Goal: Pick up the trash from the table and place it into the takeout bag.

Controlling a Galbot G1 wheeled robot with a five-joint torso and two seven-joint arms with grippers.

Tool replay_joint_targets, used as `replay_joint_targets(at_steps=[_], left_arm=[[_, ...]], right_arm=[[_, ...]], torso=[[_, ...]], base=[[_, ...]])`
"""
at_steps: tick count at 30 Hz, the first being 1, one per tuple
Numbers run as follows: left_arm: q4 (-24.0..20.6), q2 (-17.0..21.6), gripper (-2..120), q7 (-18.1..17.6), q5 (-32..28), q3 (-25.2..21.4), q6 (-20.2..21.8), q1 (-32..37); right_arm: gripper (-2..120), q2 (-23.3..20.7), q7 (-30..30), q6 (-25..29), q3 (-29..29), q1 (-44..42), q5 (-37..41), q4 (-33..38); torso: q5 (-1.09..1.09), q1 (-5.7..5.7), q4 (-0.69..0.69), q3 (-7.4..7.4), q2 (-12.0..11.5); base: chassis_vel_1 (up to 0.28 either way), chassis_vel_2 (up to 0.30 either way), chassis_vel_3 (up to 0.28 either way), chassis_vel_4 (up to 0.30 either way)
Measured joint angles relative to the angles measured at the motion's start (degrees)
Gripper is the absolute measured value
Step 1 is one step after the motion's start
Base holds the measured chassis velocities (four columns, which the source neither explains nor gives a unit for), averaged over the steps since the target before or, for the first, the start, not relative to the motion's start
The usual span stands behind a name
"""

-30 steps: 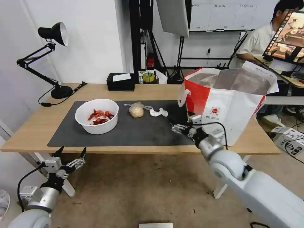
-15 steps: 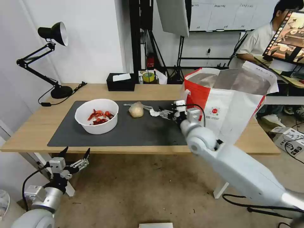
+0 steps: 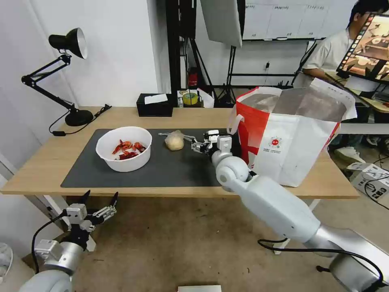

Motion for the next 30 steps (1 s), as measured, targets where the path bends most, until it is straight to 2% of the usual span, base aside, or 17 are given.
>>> replay_joint_targets(at_steps=[9,30], left_arm=[[-0.7,-0.3,100,0.0,-0.2,-0.6,-0.1,0.4],[-1.3,-1.1,100,0.0,0.2,-1.4,-0.3,1.6]], right_arm=[[100,3.6,-0.5,0.0,0.6,0.8,-1.1,-7.3],[100,6.7,-2.6,0.3,1.0,3.2,-1.4,-13.8]], torso=[[0.01,0.0,0.0,0.0,0.0],[0.01,0.0,0.0,0.0,0.0]], base=[[0.0,0.0,0.0,0.0],[0.0,0.0,0.0,0.0]])
